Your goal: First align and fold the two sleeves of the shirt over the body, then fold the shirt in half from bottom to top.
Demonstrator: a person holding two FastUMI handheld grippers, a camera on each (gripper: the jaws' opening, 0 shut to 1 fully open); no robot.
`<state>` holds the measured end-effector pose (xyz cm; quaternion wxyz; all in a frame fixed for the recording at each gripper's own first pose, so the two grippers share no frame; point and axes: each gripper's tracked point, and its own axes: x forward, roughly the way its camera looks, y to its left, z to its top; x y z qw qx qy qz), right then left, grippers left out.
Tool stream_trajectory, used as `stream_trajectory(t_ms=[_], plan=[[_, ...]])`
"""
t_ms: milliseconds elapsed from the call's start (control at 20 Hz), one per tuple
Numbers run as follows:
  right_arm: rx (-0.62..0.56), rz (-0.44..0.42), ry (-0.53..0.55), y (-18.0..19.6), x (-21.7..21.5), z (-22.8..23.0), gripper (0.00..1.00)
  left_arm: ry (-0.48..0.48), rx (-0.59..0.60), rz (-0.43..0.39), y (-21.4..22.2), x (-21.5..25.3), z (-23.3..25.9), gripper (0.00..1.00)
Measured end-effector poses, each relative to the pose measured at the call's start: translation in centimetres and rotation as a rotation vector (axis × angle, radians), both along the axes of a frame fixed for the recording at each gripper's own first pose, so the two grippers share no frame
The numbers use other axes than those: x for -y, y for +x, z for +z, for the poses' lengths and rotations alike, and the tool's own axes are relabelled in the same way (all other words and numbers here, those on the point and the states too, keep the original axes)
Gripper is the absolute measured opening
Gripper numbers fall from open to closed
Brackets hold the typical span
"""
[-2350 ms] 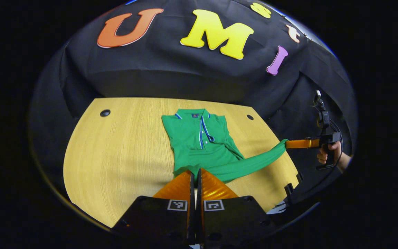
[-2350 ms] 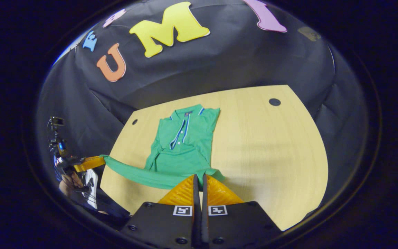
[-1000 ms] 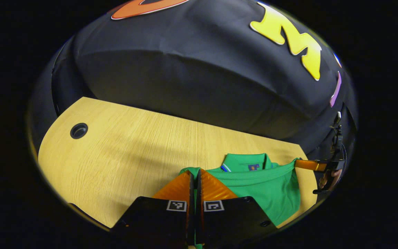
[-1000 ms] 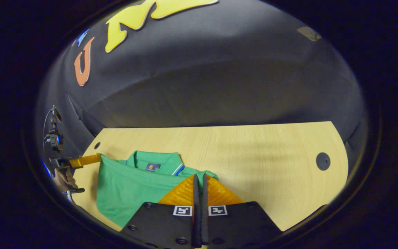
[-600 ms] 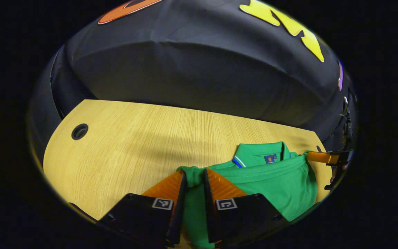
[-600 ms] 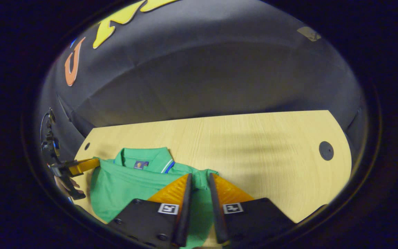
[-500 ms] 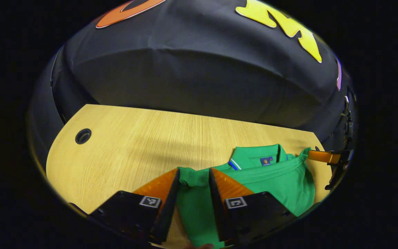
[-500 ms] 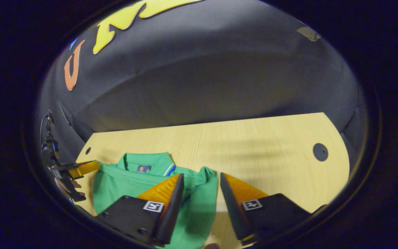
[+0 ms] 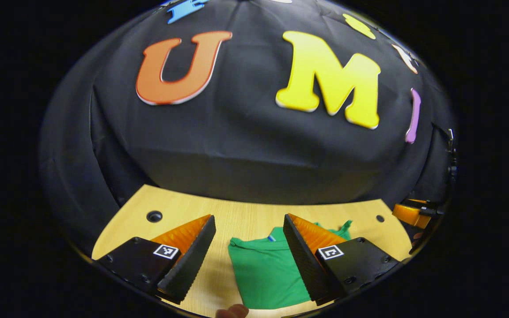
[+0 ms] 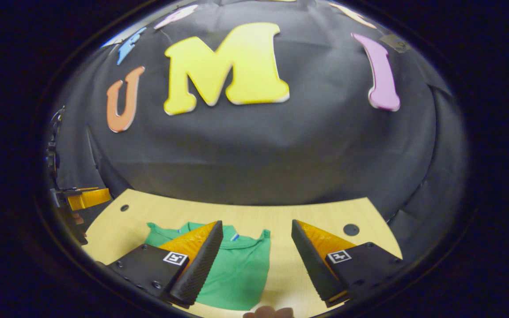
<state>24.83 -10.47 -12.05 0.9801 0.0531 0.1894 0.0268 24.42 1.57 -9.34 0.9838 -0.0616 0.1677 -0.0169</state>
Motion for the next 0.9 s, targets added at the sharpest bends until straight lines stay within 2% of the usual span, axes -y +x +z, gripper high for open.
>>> stream_trajectory(t_ms=[50, 100, 150, 200, 250, 300, 350, 400, 500, 550, 650, 700, 750, 900], plan=[[0.046, 0.013, 0.009, -1.7, -0.9, 2.7, 0.98, 0.002, 0.045, 0.001, -1.6, 0.4, 2.7, 0.98], [0.089, 0.022, 0.003, -3.4, -1.5, 5.0, 0.94, -0.003, 0.090, -0.009, -3.2, 1.0, 5.2, 0.98], [0.141, 0.029, -0.016, -5.9, -2.0, 7.9, 0.98, -0.008, 0.136, -0.011, -5.9, 1.3, 8.3, 0.98], [0.195, 0.031, -0.033, -8.4, -2.6, 10.7, 0.98, -0.020, 0.191, -0.005, -8.4, 1.6, 10.9, 0.98], [0.231, 0.033, -0.044, -10.4, -3.1, 12.4, 0.94, -0.028, 0.220, -0.006, -10.3, 1.9, 12.3, 0.98], [0.265, 0.027, -0.054, -12.2, -3.3, 13.9, 0.94, -0.019, 0.251, -0.003, -12.1, 2.2, 13.4, 0.98], [0.305, 0.017, -0.071, -15.0, -3.7, 15.5, 0.98, 0.008, 0.302, 0.013, -15.1, 2.2, 15.3, 0.98], [0.325, 0.005, -0.086, -17.7, -4.4, 16.4, 0.94, 0.012, 0.335, 0.025, -17.8, 2.5, 16.6, 0.98], [0.385, -0.064, -0.133, -23.2, -4.0, 17.1, 0.93, 0.015, 0.363, 0.031, -23.0, 3.5, 16.3, 1.00], [0.402, -0.083, -0.154, -24.8, -3.8, 16.7, 0.93, 0.031, 0.371, 0.033, -24.7, 3.6, 15.7, 0.98], [0.408, -0.092, -0.170, -27.0, -4.1, 15.8, 0.93, 0.048, 0.371, 0.043, -26.3, 3.6, 14.6, 0.98], [0.388, -0.084, -0.166, -28.1, -4.7, 15.0, 0.97, 0.044, 0.359, 0.031, -27.2, 4.1, 13.9, 0.98], [0.367, -0.093, -0.155, -29.3, -4.7, 14.4, 0.94, 0.044, 0.343, 0.020, -28.0, 4.5, 13.0, 0.98], [0.360, -0.103, -0.145, -30.2, -5.1, 14.2, 0.95, 0.052, 0.337, 0.015, -28.7, 4.7, 12.8, 0.98]])
